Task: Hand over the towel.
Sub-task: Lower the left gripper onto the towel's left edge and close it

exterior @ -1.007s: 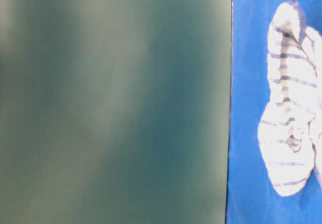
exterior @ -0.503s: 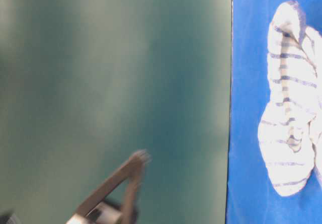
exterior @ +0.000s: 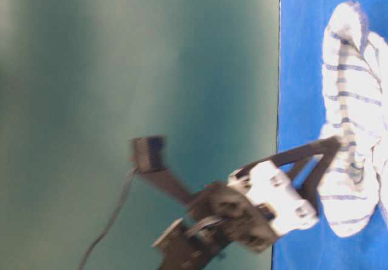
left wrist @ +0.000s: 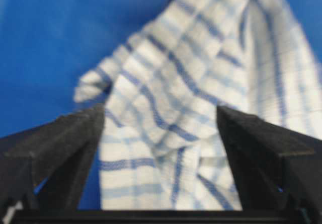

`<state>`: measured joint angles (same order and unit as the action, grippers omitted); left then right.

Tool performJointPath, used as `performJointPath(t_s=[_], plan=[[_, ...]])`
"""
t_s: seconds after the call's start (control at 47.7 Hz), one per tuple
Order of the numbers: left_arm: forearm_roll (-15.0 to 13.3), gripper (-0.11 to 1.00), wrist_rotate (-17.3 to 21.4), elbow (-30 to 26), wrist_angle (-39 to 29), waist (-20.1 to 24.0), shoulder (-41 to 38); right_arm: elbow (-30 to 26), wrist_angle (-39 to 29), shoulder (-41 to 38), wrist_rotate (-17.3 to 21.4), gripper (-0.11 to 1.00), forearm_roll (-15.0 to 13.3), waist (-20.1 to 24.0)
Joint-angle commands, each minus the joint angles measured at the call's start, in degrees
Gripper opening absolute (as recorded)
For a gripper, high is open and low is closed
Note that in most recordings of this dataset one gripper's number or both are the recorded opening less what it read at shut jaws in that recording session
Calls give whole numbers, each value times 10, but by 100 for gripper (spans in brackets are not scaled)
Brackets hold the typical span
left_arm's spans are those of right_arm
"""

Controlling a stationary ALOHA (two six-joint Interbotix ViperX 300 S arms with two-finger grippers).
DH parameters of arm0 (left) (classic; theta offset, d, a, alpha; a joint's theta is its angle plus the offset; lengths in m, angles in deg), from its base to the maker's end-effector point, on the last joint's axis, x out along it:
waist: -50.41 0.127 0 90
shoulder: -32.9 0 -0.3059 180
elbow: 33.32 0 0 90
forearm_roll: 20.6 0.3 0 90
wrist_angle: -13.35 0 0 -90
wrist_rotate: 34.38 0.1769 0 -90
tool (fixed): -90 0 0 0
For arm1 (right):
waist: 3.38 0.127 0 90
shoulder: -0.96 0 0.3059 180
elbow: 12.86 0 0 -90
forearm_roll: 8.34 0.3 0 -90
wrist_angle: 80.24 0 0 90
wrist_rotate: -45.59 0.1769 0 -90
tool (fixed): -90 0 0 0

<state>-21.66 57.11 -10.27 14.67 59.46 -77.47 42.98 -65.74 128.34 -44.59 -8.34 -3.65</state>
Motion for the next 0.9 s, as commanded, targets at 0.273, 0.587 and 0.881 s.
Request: performJointPath(t_s=[0.273, 0.587, 0.881], plan=[[-1, 94, -4, -43, 12, 0, -70, -4, 5, -17, 1, 0, 0, -1], [-1, 78, 3, -50, -19, -4, -68, -4, 4, -18, 3, 0, -1, -1], [-1, 8, 5, -33, -17, -4, 25, -7, 3, -16, 4, 0, 0, -1]])
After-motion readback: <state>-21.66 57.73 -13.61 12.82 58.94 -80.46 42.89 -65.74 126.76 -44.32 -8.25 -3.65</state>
